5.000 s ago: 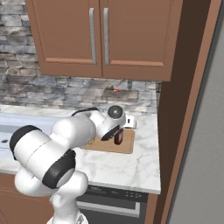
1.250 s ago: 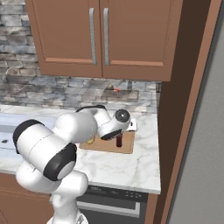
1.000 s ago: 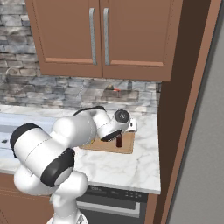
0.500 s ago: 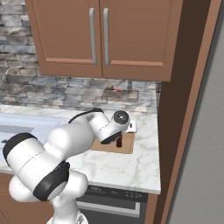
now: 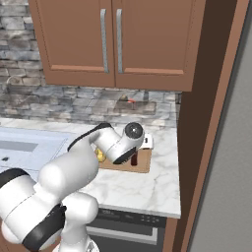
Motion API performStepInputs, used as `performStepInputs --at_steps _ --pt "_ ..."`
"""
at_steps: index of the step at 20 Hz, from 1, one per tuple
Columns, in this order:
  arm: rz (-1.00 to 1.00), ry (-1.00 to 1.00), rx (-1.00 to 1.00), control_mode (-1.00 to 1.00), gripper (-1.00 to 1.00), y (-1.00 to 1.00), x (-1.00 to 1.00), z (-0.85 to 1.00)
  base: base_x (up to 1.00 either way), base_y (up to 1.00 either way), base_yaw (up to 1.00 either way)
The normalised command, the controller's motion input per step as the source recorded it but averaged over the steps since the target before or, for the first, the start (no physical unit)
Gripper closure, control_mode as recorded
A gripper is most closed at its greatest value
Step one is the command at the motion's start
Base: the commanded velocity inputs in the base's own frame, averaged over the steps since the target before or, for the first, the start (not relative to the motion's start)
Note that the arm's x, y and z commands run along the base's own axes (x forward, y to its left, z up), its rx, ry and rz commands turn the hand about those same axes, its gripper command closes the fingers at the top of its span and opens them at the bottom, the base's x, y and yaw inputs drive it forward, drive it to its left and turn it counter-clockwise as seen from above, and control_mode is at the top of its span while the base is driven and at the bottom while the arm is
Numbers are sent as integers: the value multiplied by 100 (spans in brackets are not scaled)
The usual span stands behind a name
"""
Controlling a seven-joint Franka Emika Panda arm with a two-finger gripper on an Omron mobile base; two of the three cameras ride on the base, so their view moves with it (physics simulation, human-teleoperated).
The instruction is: Retrieve the reheated potato from the microwave, then place the potato, cheese, and condiment on the cutting board.
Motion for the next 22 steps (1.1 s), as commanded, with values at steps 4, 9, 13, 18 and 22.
performStepInputs --at_steps 4,9,13,18,22 --pt "-12 10 0 -100 -100 0 -26 41 0 0 0" --pt "-17 12 0 -100 -100 8 -41 30 0 0 0" --pt "-11 11 0 -100 -100 13 -44 24 0 0 0" --pt "-3 8 0 -100 -100 16 -50 19 0 0 0" --pt "0 0 0 -100 -100 21 -55 16 0 0 0"
